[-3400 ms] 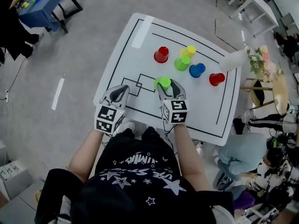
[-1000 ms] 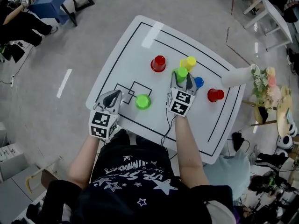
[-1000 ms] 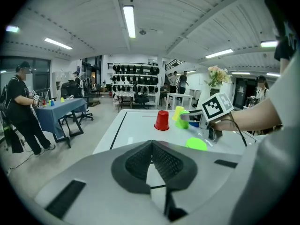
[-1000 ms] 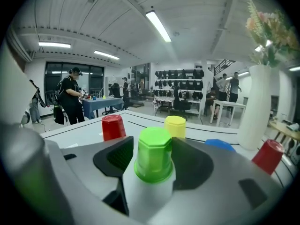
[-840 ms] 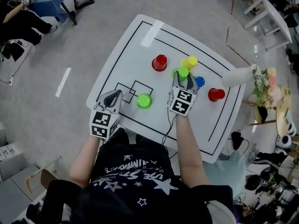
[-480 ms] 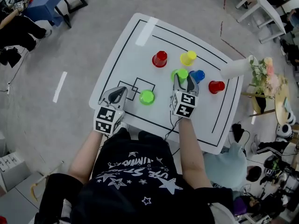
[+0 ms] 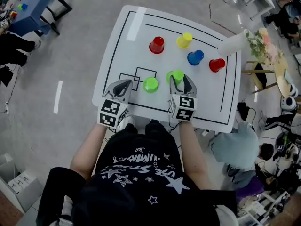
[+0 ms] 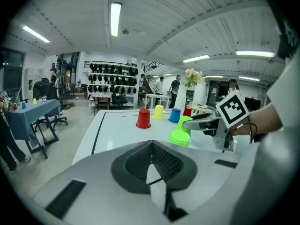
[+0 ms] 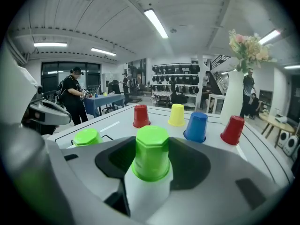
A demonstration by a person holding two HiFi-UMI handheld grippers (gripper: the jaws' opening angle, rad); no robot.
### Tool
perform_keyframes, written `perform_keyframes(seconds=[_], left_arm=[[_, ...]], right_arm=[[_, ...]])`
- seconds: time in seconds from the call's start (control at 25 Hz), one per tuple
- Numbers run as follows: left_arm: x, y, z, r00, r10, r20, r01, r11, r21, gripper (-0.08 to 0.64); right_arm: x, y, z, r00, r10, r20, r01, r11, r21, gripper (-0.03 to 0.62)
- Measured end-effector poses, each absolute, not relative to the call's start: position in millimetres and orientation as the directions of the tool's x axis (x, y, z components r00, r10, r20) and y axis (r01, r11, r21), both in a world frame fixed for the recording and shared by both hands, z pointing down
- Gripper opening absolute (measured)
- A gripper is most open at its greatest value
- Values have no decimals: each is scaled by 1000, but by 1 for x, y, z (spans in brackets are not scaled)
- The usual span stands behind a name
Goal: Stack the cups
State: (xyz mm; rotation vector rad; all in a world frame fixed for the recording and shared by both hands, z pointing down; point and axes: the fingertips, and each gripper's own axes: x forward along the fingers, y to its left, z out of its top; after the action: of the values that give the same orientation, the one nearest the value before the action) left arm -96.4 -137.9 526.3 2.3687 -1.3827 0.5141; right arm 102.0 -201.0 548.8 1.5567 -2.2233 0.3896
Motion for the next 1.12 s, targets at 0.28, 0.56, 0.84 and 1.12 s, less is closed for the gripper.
perform_keyframes(seconds=[0.28,0.56,0.84,1.12], left_arm=[[-95,-128,527,513,-723,464,-845,-519,125,11],[-95,-121,531,544,-695,470,-822,-552,136,11],[-96,-118,533,559,-682,472,-810,-571,134,11],[-98,-115,535,561,-676,477,-807,-576,132,11]], right_arm=[[95,-167,551,-286,-835,470,-948,318,-13,222],[84,-152,553,-288,-838,463,-947,321,-8,222],[77,-146,556,-291,-840,457,-945,326,-3,222],[74,-145,556,-292,-841,455,-944,329,3,225]])
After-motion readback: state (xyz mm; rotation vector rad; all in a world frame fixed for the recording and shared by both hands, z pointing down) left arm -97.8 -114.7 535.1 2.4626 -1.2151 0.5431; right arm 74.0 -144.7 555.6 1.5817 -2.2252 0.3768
